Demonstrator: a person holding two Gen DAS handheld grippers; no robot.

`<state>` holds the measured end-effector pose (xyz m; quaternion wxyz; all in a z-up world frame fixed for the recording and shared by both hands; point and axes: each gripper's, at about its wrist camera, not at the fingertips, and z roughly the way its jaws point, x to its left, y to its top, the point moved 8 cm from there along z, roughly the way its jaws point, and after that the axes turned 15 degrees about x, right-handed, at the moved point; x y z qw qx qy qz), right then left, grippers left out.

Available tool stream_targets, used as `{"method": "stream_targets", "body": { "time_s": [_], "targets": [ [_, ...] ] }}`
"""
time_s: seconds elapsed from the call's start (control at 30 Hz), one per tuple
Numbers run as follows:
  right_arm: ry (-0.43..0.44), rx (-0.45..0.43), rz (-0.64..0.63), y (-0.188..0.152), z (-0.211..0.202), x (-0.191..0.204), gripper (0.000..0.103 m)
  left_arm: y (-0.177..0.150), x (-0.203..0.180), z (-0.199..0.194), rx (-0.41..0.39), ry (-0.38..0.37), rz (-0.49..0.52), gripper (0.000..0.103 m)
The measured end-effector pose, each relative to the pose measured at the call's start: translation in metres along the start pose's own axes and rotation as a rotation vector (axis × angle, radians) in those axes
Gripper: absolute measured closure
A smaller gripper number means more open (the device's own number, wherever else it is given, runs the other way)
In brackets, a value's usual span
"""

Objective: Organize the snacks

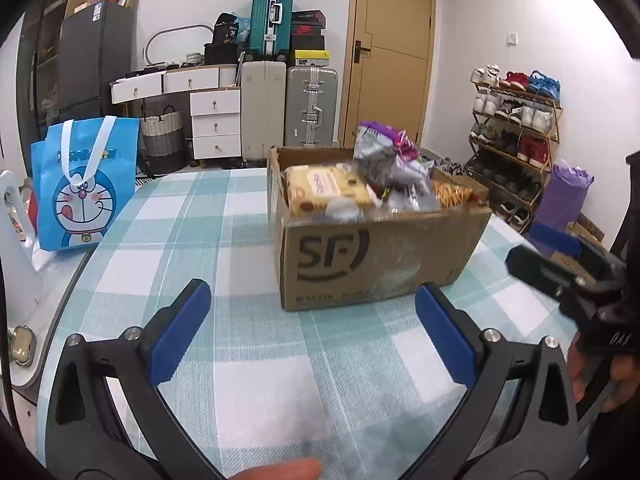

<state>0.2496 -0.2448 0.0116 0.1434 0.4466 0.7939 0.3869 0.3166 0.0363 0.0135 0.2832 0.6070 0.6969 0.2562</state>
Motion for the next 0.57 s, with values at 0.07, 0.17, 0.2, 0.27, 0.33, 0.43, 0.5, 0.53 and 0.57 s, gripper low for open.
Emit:
{"method": "stream_targets", "body": {
  "time_s": [0.07,0.17,0.2,0.27,0.33,0.43,0.5,0.53,0.57],
  "targets": [
    [-0.002,-0.009,-0.002,-0.001,-0.002,0.0,0.001,-0.006,0.001,-0.002,-0.008,0.0,0.003,0.001],
    [-0.011,-0.016,-0.016,-0.003,-0.003,0.001,0.001,-0.011,0.004,-0.001,-0.013,-0.001,0.002,0.001],
    [-0.016,-0.019,-0.021,-0.005,-0.003,0.002,0.001,-0.012,0.004,-0.001,-0.016,-0.001,0.003,0.001],
    [-0.02,-0.022,-0.023,-0.006,-0.003,0.002,0.001,-0.016,0.005,-0.001,-0.019,0.004,0.009,0.001],
    [-0.023,-0.023,-0.025,-0.008,-0.002,0.002,0.001,-0.016,0.008,0.001,-0.013,0.007,0.009,0.001],
    [-0.029,-0.033,-0.032,-0.009,-0.004,0.004,0.001,-0.014,0.009,0.0,-0.019,0.003,0.001,0.001],
    [-0.032,-0.045,-0.035,-0.009,-0.006,0.004,0.001,-0.014,0.011,-0.002,-0.029,0.005,-0.01,0.001],
    [-0.033,-0.049,-0.035,-0.01,-0.007,0.005,0.001,-0.014,0.012,-0.002,-0.033,0.002,-0.014,0.001],
    [-0.033,-0.049,-0.035,-0.01,-0.007,0.005,0.001,-0.014,0.013,-0.003,-0.037,0.005,-0.018,0.001]
  ]
}}
